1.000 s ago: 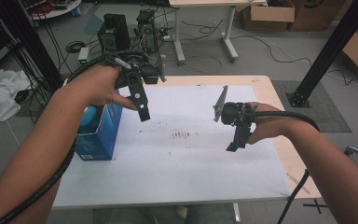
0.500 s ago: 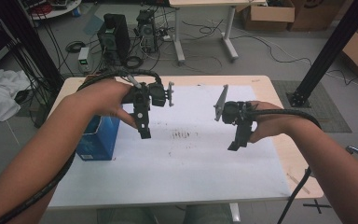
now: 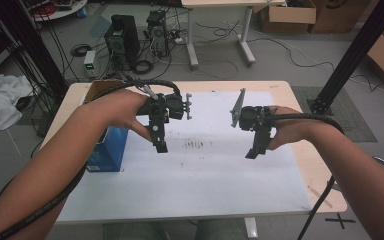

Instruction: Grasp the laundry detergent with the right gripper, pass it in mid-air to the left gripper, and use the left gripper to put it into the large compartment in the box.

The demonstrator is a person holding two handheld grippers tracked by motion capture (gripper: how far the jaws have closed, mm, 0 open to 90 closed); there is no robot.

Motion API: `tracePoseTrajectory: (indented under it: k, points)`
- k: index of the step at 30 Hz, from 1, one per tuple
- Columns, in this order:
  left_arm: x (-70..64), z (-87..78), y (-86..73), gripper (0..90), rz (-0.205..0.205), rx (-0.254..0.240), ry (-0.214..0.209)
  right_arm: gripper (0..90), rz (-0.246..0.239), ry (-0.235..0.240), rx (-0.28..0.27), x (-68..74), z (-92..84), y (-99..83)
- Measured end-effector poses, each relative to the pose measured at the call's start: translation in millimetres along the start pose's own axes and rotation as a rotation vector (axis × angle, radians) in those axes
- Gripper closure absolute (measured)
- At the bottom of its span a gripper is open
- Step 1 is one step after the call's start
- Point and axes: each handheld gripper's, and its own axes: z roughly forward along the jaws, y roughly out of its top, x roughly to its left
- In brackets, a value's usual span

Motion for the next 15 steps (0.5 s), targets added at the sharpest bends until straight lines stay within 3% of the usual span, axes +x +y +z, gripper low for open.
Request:
tracePoseTrajectory:
  k: [15]
  points:
    - [-0.4,1.2,-3.8,0.1,-0.004,-0.019,-0.024,0.0,0.004,-0.001,0.003,1.9,-0.3,-0.2]
